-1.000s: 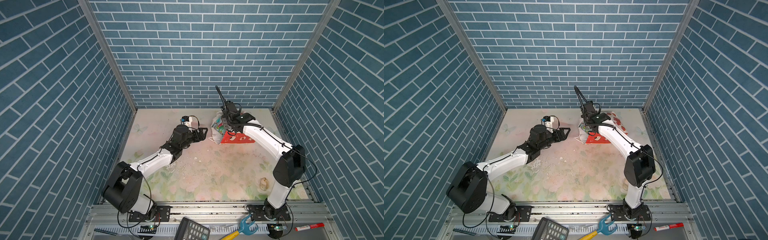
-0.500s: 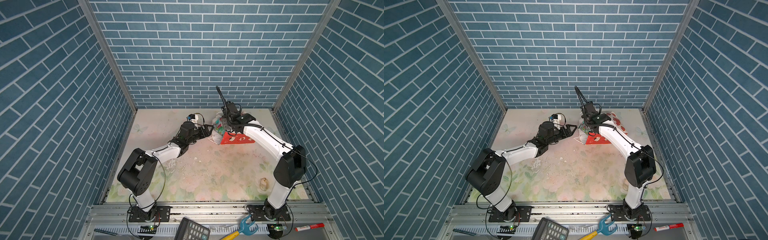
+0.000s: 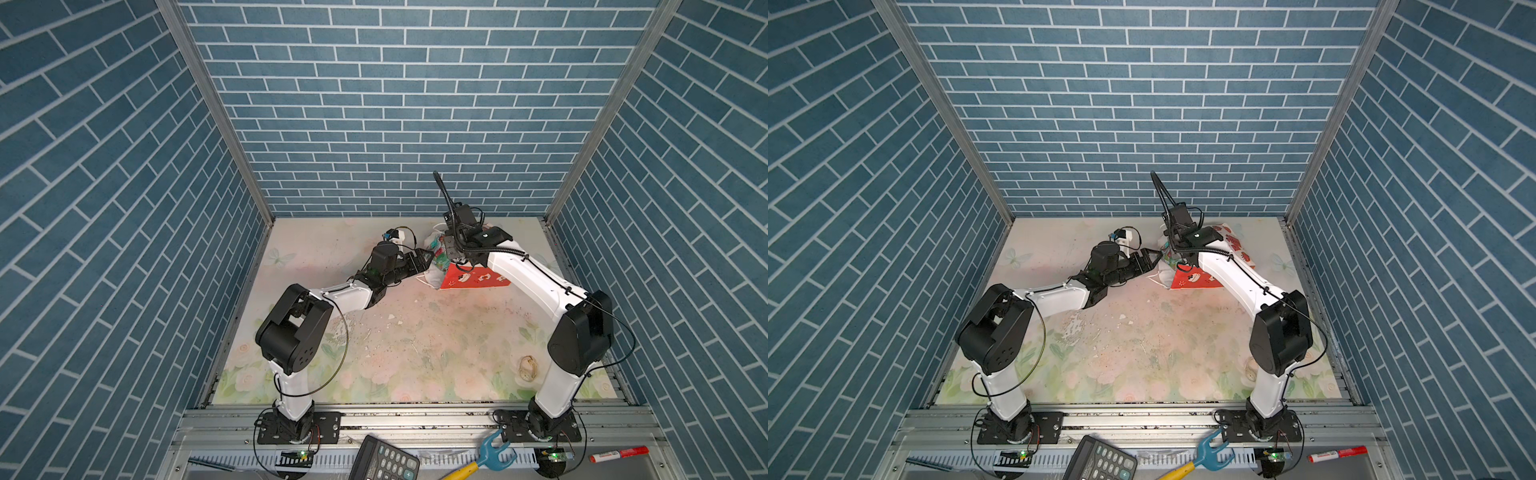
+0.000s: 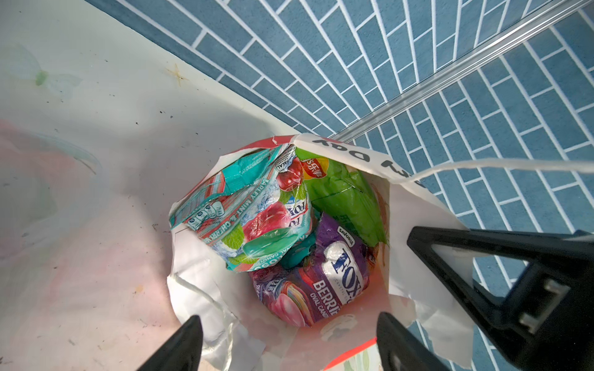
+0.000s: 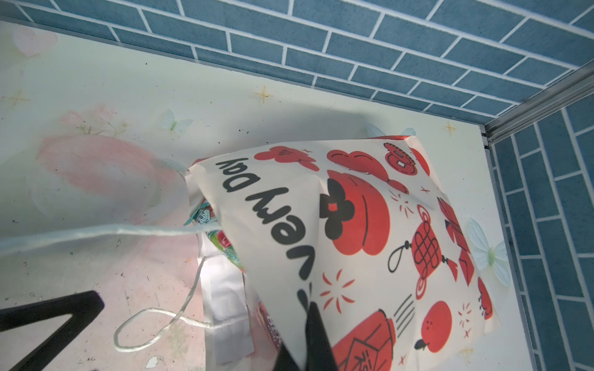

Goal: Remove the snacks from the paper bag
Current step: 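Move the left gripper toward the bag opening while the right gripper holds the bag, then lower the left gripper into the bag toward the mint candy packet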

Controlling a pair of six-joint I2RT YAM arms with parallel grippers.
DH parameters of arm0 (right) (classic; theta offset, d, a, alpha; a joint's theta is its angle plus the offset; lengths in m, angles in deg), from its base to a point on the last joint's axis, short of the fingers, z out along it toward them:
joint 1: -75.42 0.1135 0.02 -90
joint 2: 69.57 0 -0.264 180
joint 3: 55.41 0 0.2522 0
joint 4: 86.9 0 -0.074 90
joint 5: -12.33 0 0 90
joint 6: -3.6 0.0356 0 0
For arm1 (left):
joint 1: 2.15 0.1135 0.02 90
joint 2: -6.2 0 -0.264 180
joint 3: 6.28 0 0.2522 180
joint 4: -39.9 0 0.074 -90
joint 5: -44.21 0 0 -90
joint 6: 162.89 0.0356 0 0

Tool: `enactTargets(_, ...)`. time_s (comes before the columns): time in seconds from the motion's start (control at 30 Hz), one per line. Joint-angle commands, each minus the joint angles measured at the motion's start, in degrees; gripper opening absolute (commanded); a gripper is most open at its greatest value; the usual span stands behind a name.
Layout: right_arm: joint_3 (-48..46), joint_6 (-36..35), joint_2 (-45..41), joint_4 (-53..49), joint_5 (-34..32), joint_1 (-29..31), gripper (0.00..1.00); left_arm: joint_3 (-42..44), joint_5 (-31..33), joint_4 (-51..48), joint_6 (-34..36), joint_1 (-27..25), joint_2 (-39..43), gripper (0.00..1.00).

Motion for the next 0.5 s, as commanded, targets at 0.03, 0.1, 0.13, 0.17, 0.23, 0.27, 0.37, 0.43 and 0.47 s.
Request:
enactTargets(0.03, -0.71, 3.28, -2.08, 0.62, 1.91, -0.02, 0.0, -3.77, 0.35, -1.4, 0.94, -1.38, -2.41, 0.85)
enactTargets(0.1, -0.89, 3.4, -2.27, 0.8, 2.05, -0.02, 0.0, -5.1, 0.66, -2.43, 1.11, -1.82, -3.38, 0.85)
enactTargets(0.13, -1.01, 3.41, -2.36, 0.97, 2.12, -0.02, 0.0, -5.87, 1.09, -3.7, 1.29, -2.06, -3.9, 0.85)
enactTargets(0.17, -1.17, 3.41, -2.52, 1.15, 2.12, 0.06, 0.0, -6.55, 1.38, -4.58, 1.55, -2.31, -4.29, 0.85)
enactTargets(0.23, -1.67, 3.44, -2.7, 1.76, 2.34, 0.16, 0.0, -7.79, 2.38, -6.55, 2.19, -2.84, -5.07, 0.85)
enactTargets(0.27, -1.88, 3.41, -2.72, 2.02, 2.5, 0.14, 0.0, -8.26, 2.78, -7.54, 2.46, -3.02, -5.44, 0.85)
enactTargets(0.37, -2.26, 3.58, -2.72, 2.51, 2.82, 0.21, 0.0, -9.65, 3.74, -8.86, 2.22, -3.5, -6.83, 0.85)
enactTargets(0.43, -2.41, 3.67, -2.63, 2.68, 3.05, 0.28, 0.0, -10.61, 3.96, -9.23, 1.32, -3.6, -8.27, 0.87)
enactTargets(0.47, -2.43, 3.73, -2.63, 2.89, 3.12, 0.26, 0.0, -10.98, 3.8, -9.14, 0.58, -3.6, -9.01, 0.88)
